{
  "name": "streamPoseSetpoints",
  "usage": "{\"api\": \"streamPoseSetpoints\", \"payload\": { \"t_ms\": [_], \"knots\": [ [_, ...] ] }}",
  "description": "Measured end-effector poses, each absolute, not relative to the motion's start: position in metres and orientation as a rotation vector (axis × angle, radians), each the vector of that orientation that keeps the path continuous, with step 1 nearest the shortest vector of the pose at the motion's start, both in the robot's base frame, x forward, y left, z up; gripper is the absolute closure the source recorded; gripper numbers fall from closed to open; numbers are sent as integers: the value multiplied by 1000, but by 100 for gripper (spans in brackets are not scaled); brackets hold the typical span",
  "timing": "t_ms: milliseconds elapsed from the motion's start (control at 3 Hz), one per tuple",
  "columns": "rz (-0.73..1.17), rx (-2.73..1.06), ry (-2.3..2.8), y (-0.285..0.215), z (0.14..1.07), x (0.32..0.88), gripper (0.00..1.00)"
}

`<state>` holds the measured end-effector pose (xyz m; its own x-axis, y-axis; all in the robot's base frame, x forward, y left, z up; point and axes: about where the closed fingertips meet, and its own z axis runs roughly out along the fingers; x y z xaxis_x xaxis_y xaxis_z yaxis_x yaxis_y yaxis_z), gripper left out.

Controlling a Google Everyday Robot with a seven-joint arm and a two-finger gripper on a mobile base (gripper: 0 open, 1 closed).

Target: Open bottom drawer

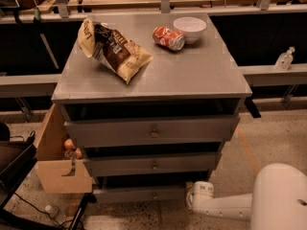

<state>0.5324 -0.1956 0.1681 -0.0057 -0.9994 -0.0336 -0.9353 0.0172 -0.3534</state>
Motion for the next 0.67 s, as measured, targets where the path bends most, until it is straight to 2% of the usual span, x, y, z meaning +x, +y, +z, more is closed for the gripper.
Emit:
{"api": "streamPoseSetpoints", "payload": {
  "t_ms": [667],
  "knots": [
    [-333, -1997, 2025, -196, 168, 533, 95]
  ]
}}
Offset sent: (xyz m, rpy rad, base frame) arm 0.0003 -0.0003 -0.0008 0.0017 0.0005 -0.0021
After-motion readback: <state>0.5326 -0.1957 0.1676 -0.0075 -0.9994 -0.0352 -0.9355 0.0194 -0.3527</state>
